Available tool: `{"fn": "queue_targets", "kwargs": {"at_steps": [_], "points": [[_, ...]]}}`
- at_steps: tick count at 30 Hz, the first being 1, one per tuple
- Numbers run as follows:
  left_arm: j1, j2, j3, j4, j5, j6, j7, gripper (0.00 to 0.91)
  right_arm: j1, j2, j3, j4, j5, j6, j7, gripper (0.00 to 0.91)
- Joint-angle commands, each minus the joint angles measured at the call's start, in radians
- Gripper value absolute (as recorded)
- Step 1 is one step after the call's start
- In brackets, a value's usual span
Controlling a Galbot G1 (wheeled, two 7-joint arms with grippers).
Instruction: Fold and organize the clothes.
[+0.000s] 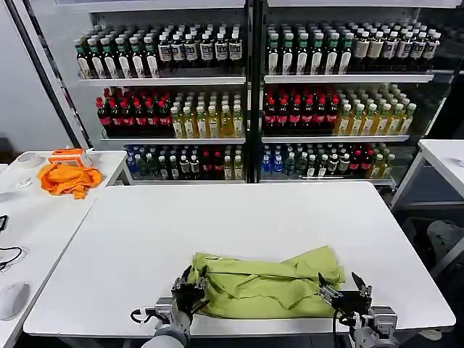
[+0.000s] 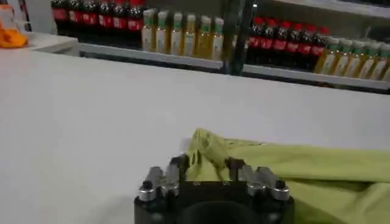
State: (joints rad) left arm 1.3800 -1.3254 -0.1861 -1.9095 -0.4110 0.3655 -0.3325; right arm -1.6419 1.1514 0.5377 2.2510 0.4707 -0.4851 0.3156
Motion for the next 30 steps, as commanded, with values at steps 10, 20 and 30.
{"fn": "queue_targets", "kwargs": {"at_steps": [10,20,30], "points": [[0.011,0.035,-0.111,-0.031,-0.174,0.012,0.051,0.020,0.004,-0.001,0.008,0.001,0.013,-0.001,0.005,0.907],[0.146,0.167,-0.436,-0.183,-0.327,0.045,0.052,0.020,0.017,-0.014,0.020,0.002,0.033,0.000,0.012,0.907],[0.187,0.345,-0.800,-0.179,-0.498,0.071,0.050,0.030,0.038,-0.023,0.018,0.001,0.051,0.000,0.017,0.907]]}}
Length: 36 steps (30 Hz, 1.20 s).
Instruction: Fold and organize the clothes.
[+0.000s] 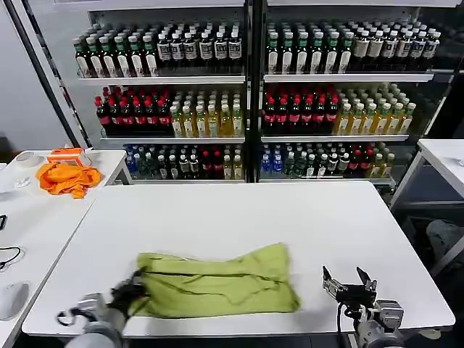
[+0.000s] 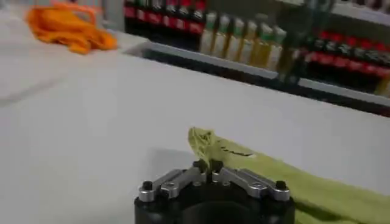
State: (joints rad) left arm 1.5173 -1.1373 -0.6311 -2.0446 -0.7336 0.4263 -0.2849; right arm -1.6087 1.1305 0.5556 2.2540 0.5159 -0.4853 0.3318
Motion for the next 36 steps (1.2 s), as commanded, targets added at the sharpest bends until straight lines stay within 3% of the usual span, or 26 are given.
{"fn": "queue_targets", "kwargs": {"at_steps": [1,6,10,14,23,36], "points": [[0.050,0.165,-0.373,-0.051,-0.212,0.018,-0.001,0.030,0.007,-0.004,0.000,-0.003,0.007,0.001,0.000,0.907],[0.024,0.149,-0.383,-0.106,-0.523,0.047,-0.008,0.020,0.016,-0.005,-0.001,-0.006,0.034,-0.001,0.004,0.907],[-0.002,0.075,-0.304,-0.141,-0.712,0.060,-0.008,0.030,0.021,-0.007,-0.003,-0.003,0.062,-0.006,0.009,0.907],[-0.026,0.000,-0.159,-0.188,-0.775,0.050,0.016,0.020,0.022,-0.017,-0.005,-0.003,0.061,-0.009,0.008,0.907],[-0.052,-0.099,0.108,-0.217,-0.731,0.007,0.041,0.030,0.043,-0.027,-0.003,-0.019,0.059,-0.008,0.004,0.907],[-0.163,-0.196,0.368,-0.003,-0.564,-0.023,0.025,0.030,0.087,-0.047,-0.020,-0.053,0.051,-0.001,-0.014,0.907]]}}
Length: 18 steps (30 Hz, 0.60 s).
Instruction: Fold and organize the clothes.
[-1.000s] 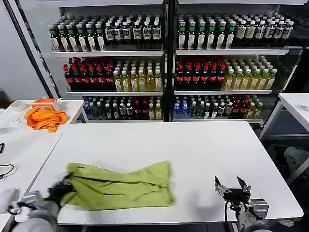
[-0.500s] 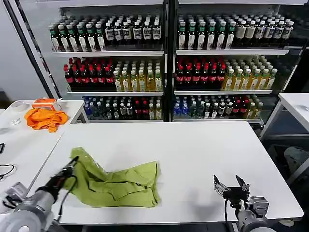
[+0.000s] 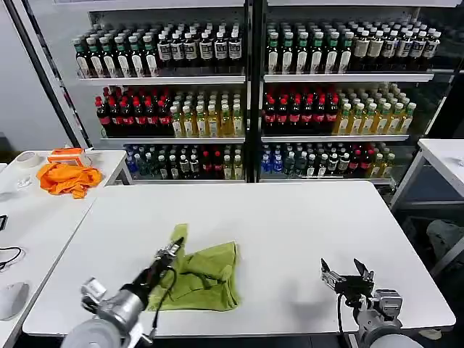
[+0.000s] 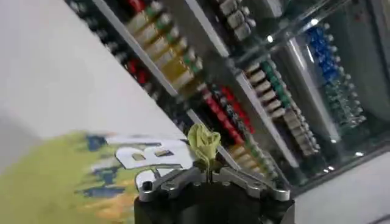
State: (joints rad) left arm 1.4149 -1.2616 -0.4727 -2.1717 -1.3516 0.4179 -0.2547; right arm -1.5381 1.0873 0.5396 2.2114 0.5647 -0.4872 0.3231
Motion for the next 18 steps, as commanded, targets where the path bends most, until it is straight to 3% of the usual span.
{"fn": "queue_targets", "kwargs": {"at_steps": [1,2,3,4,5,13,18], "points": [[-0.062,-0.074,0.223,0.140,0.062,-0.014,-0.005,0.030,0.017,-0.004,-0.005,-0.012,0.001,0.002,-0.005,0.907],[-0.065,-0.077,0.235,0.152,0.077,-0.014,-0.004,0.040,0.019,-0.005,-0.006,-0.015,0.001,0.002,-0.005,0.907],[-0.065,-0.078,0.241,0.156,0.080,-0.013,-0.004,0.111,0.019,-0.005,-0.007,-0.017,0.001,0.002,-0.005,0.907],[-0.065,-0.078,0.248,0.159,0.086,-0.008,-0.003,0.595,0.020,-0.007,-0.007,-0.019,0.001,0.002,-0.005,0.907],[-0.064,-0.079,0.257,0.161,0.099,0.001,0.001,0.907,0.021,-0.008,-0.007,-0.022,0.002,0.003,-0.005,0.907],[-0.083,-0.086,0.266,0.203,0.180,-0.011,0.022,0.907,0.029,-0.011,-0.014,-0.026,0.010,0.006,-0.005,0.907],[-0.033,-0.072,0.201,0.115,0.167,-0.008,0.020,0.907,0.037,-0.010,-0.022,-0.028,0.008,0.006,-0.005,0.907]]}}
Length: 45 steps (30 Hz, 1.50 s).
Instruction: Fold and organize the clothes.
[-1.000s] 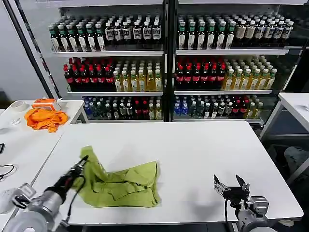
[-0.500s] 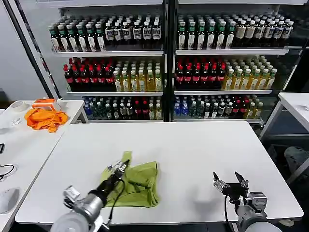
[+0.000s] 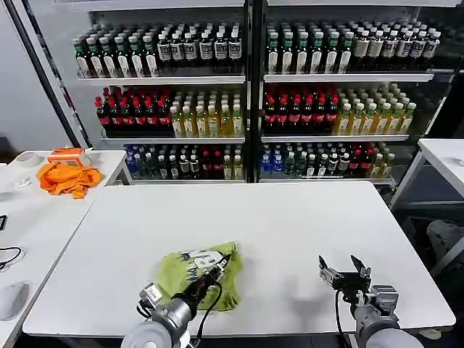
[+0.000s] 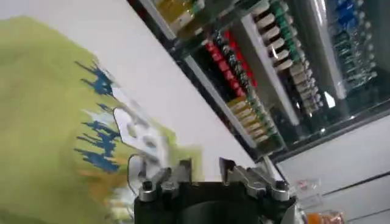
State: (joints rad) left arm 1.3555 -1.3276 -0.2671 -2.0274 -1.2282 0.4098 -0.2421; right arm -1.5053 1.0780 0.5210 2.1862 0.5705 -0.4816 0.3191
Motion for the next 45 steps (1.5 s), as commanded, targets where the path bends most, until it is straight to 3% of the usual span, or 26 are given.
{"fn": "queue_targets", "kwargs": {"at_steps": [1,9,15,30,38,41,43,45], "points": [[0.039,-0.001,-0.027,-0.054,0.042,0.000,0.008,0.907,0.007,-0.001,-0.004,-0.004,0.003,0.001,-0.002,0.907],[0.176,0.044,-0.264,-0.168,0.105,0.001,-0.016,0.907,0.016,0.001,-0.010,-0.009,0.002,0.004,-0.003,0.907],[0.215,0.065,-0.356,-0.153,0.187,-0.003,-0.015,0.907,0.016,-0.004,-0.007,-0.010,0.002,0.004,-0.003,0.907],[0.157,0.040,-0.268,0.019,0.330,0.018,0.026,0.907,-0.006,-0.010,0.002,-0.005,-0.001,0.004,-0.005,0.907],[0.163,0.037,-0.242,0.002,0.308,0.043,0.068,0.897,-0.008,-0.014,0.008,-0.004,0.001,0.003,-0.004,0.907],[0.157,0.031,-0.240,-0.006,0.262,0.043,0.084,0.262,-0.005,-0.012,0.007,-0.007,0.001,0.003,-0.004,0.907],[0.147,0.029,-0.241,0.002,0.233,0.041,0.086,0.101,-0.004,-0.009,0.006,-0.008,0.001,0.003,-0.004,0.907],[0.134,0.028,-0.245,0.020,0.217,0.034,0.091,0.060,-0.004,-0.005,0.004,-0.010,0.000,0.003,-0.003,0.907]]}}
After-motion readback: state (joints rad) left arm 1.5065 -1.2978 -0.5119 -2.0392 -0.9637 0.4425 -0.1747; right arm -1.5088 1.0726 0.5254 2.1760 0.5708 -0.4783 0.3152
